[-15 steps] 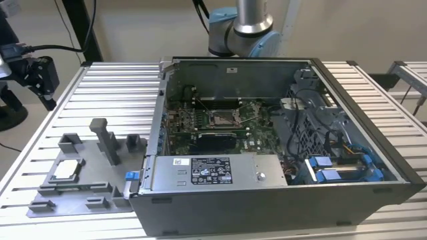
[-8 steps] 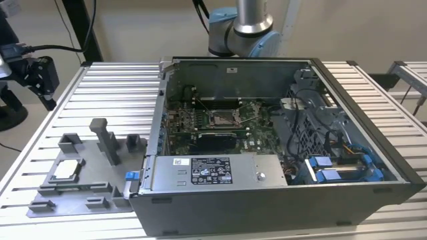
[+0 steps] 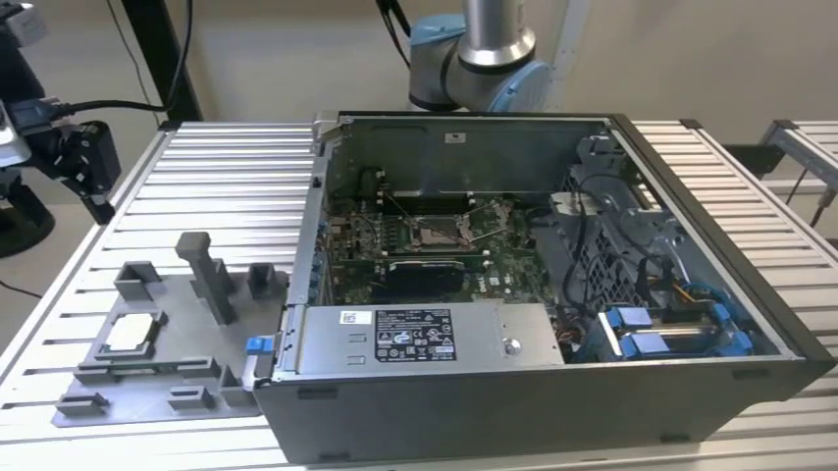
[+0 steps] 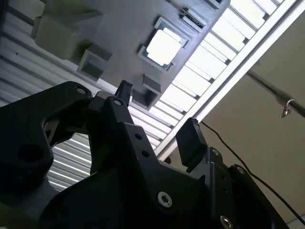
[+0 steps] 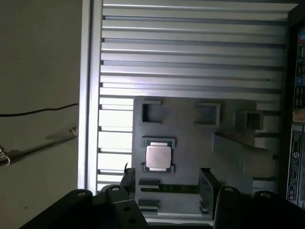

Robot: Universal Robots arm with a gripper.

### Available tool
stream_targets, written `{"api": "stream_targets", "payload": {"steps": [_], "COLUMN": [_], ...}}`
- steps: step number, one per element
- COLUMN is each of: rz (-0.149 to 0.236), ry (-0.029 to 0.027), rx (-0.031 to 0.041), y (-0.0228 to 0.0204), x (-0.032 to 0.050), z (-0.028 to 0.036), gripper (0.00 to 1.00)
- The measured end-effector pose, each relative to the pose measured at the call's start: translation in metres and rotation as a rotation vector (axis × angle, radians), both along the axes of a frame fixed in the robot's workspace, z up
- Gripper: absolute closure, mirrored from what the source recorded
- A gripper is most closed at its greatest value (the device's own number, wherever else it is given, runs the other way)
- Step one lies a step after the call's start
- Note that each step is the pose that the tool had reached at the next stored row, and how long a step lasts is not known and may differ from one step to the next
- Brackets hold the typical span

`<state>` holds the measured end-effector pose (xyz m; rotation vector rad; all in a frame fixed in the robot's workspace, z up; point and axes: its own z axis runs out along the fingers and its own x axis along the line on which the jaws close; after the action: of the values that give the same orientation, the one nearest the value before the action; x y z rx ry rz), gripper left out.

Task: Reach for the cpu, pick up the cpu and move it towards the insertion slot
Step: 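Pick up the cpu and move it towards the insertion slot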

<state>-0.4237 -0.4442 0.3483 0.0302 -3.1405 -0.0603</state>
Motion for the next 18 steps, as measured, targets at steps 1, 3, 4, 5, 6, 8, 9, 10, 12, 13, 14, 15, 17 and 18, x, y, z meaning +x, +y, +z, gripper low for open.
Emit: {"api": "stream_targets", "payload": {"steps": [1, 3, 4, 5, 6, 8, 9, 10, 12, 13, 14, 15, 17, 18], "rz": [0.000, 0.000, 0.000, 0.000, 0.000, 0.000, 0.000, 0.000, 0.000, 0.000, 0.000, 0.000, 0.000, 0.000], "ry": [0.0000, 0.0000, -0.0001, -0.0001, -0.0001, 0.0000, 0.0000, -0.0001, 0.0000, 0.0000, -0.0001, -0.0001, 0.0000, -0.0001], "rx": [0.0000, 0.0000, 0.0000, 0.0001, 0.0001, 0.0000, 0.0000, 0.0000, 0.0000, 0.0000, 0.0000, 0.0001, 0.0000, 0.0001], "y": [0.0000, 0.0000, 0.0000, 0.0000, 0.0000, 0.0000, 0.0000, 0.0000, 0.0000, 0.0000, 0.0000, 0.0000, 0.0001, 0.0001], "x": [0.0000, 0.0000, 0.0000, 0.0000, 0.0000, 0.0000, 0.0000, 0.0000, 0.0000, 0.0000, 0.0000, 0.0000, 0.0000, 0.0000], "z": [-0.0016, -0.0043, -0.0057, -0.0071, -0.0086, -0.0114, -0.0127, -0.0141, -0.0171, -0.0187, -0.0219, -0.0233, -0.0260, -0.0274], "gripper": [0.00, 0.00, 0.00, 0.00, 0.00, 0.00, 0.00, 0.00, 0.00, 0.00, 0.00, 0.00, 0.00, 0.00]}}
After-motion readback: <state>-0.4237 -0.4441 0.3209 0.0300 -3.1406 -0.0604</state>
